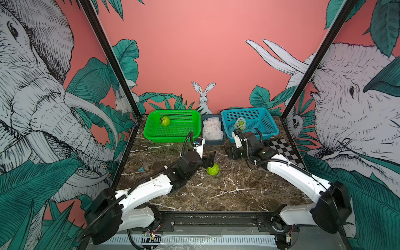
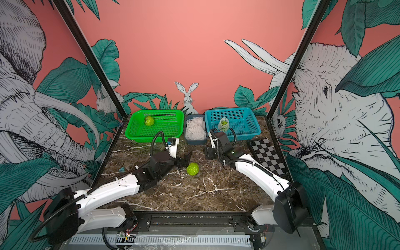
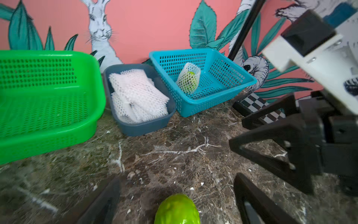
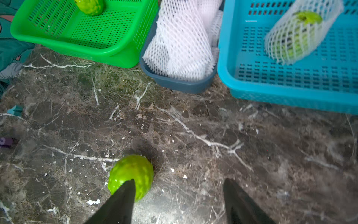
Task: Sleeve custard apples in foam nets
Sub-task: Place the custard apple at the center of the board, then pick up the foam net from the storage box.
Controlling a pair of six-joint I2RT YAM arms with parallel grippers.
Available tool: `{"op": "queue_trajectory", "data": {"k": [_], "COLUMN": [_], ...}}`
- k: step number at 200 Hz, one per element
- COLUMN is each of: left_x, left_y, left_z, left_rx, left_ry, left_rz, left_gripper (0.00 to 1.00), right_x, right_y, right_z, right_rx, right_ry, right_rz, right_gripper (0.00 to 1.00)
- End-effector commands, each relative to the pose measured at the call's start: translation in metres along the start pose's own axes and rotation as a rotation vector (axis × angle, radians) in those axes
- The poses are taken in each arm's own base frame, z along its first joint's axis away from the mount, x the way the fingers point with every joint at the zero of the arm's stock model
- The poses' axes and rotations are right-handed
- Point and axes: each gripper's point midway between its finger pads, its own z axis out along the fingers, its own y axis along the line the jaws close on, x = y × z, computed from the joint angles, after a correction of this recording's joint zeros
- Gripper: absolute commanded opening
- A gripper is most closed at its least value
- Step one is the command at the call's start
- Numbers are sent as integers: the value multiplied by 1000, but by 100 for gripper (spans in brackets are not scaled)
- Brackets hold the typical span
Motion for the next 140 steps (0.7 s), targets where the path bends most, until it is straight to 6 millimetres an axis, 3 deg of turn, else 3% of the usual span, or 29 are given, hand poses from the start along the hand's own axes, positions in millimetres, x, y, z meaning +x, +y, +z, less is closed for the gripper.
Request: {"op": "queue_trajectory", "data": {"k": [1, 7, 11, 27, 66, 103, 140], "left_x": [38, 40, 41, 46, 61, 66, 77], "left_y": [51, 56, 58, 63, 68, 69, 72], "left_z": [-21, -24, -26, -31, -33, -34, -35], "left_rx": [-177, -191, -191, -191, -217, -221, -227], "left_ry": [230, 244, 249, 259, 306, 318, 341], "left_rz": [-99, -128, -144, -181, -222, -258, -283], "left_gripper": [88, 85, 83, 77, 71, 71, 73], "right_x": [-18, -21, -35, -45, -71, -74, -78], "right_y": [9, 11, 13, 12, 6, -2, -10], "right_z": [14, 21, 20, 46, 89, 129, 156], "right_rx": [-33, -31, -35, -15, 46, 95, 149], "right_ry": [48, 68, 50, 105, 119, 143, 152], "right_rz": [-40, -48, -55, -75, -95, -109, -131], "right_gripper": [66, 64, 63, 62, 64, 70, 70]}}
